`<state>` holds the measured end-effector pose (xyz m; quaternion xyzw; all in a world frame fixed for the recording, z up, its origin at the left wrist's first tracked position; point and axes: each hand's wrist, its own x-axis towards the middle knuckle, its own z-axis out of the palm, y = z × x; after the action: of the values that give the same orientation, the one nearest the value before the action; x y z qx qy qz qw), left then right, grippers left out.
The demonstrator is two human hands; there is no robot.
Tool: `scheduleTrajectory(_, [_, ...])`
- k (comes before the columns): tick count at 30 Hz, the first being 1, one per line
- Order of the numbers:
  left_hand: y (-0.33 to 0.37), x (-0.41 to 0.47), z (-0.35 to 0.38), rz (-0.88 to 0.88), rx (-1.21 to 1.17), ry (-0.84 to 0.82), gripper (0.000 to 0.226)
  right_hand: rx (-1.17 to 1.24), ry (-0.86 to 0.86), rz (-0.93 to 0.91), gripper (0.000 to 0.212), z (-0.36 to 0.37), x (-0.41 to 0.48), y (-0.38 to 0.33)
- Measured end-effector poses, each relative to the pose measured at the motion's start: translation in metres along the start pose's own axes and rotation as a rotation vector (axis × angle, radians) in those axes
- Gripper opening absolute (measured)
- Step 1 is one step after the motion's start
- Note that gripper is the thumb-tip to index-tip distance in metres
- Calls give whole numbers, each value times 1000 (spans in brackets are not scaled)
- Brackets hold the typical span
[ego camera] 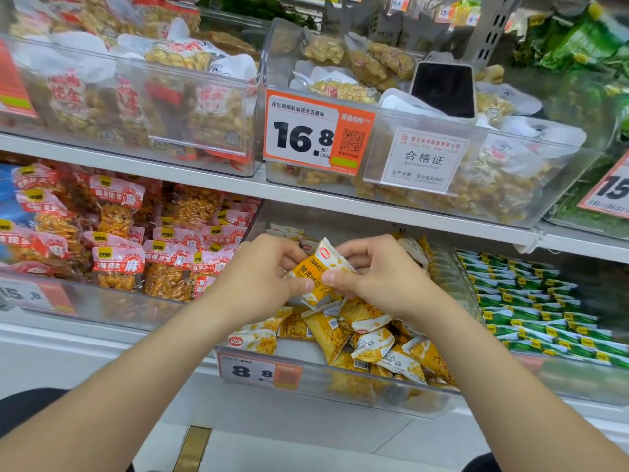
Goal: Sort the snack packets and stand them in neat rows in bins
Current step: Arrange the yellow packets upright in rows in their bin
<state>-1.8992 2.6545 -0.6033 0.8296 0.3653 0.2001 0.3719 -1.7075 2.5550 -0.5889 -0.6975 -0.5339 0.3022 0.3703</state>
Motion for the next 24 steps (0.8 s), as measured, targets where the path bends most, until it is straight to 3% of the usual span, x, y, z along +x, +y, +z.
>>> scheduleTrajectory(2, [-5, 2, 6, 63, 261, 74, 24, -262, 168, 11, 27, 2, 11, 8])
scheduleTrajectory(4, [-10, 2, 14, 117, 489, 22, 36, -495, 306, -1, 29, 5, 22, 13])
scheduleTrajectory(6, [-15, 0, 20, 137, 633, -134, 50, -618, 318, -31, 29, 13, 34, 16])
scheduleTrajectory(9, [-21, 0, 27, 121, 806, -307, 69, -758, 192, -20, 34, 32, 56, 18])
scheduleTrajectory(14, [-21, 3, 27, 101, 906, -369, 67, -975, 62, 101, 45, 53, 82, 17])
scheduleTrajectory(19, [-14, 4, 21, 112, 925, -397, 59, -873, 118, 201, 48, 52, 103, 7])
scheduleTrajectory(23, [-12, 4, 18, 108, 902, -428, 56, -976, 108, 197, 78, 53, 104, 12])
scheduleTrajectory(24, [-12, 4, 17, 111, 896, -431, 54, -970, 102, 218, 76, 54, 105, 14])
